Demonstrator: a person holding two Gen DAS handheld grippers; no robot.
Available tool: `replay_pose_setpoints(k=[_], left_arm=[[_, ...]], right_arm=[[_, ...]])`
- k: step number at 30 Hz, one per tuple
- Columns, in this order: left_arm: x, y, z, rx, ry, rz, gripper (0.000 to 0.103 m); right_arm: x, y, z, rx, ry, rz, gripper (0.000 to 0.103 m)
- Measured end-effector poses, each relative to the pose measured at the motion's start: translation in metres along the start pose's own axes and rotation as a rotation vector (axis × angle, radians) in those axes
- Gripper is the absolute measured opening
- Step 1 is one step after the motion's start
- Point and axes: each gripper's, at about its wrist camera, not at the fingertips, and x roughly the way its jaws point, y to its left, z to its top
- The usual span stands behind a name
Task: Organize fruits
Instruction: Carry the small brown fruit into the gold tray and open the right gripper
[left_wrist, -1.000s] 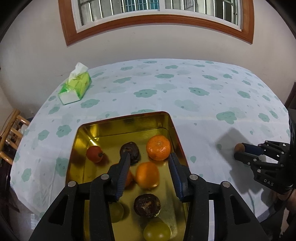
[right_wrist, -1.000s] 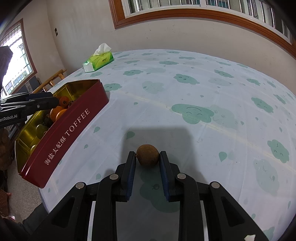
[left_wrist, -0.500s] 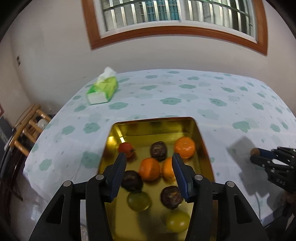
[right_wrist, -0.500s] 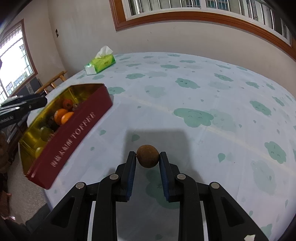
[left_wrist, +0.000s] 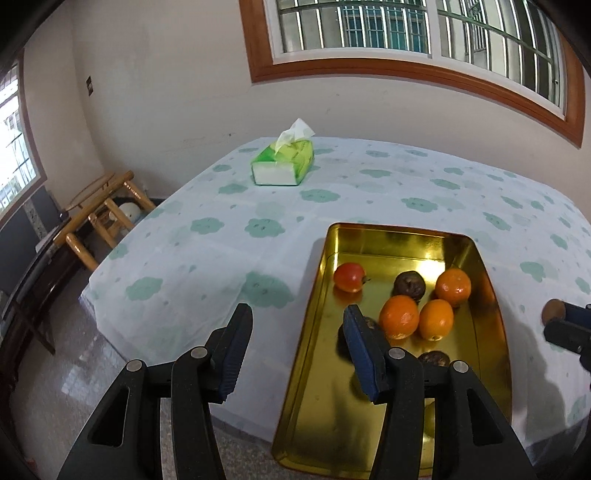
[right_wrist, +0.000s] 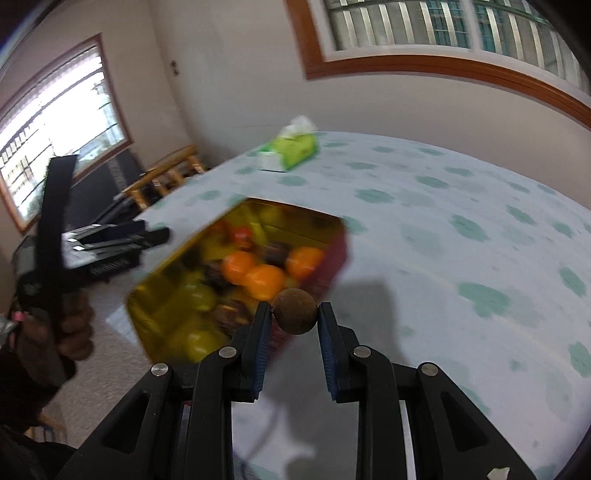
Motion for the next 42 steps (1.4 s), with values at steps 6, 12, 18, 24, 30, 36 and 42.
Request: replay_pose_setpoints(k=[6,12,18,24,30,36,42], left_arm=[[-0.003,0.006,-0.003,-0.017,-0.017,-0.012,0.053],[-0.009,0.012,-0.004,-0.018,-0.056,-0.016,0.053],[-0.012,0.013,-0.006,0.02,-0.077,0.0,0.053],[-0.013,0.014,-0.004,0.03,-0.074,-0.008,0.053],[-0.011,0.014,-0.004,0.026,-0.073,-0.02,0.053],[-0.01,0.011,-0.005,0.031,-0.074,-0.029,0.053],[-0.01,0.008,-0.005,0.03,-0.077,-0.039,0.053]], right_arm=[[0.028,0.042,0.014,-0.065,0.028,0.072,0.024],[0.052,0.067,0.016,-0.092,0.052,0.097,0.024],[0.069,0.08,0.015,-0.104,0.075,0.087,0.024],[0.075,0.08,0.016,-0.094,0.086,0.071,0.024],[0.082,0.081,0.018,-0.103,0.093,0.039,0.024],[0.087,0.081,0.017,-0.098,0.1,0.029,0.024],[0.089,0.079,0.017,-0.09,0.091,0.015,0.025]])
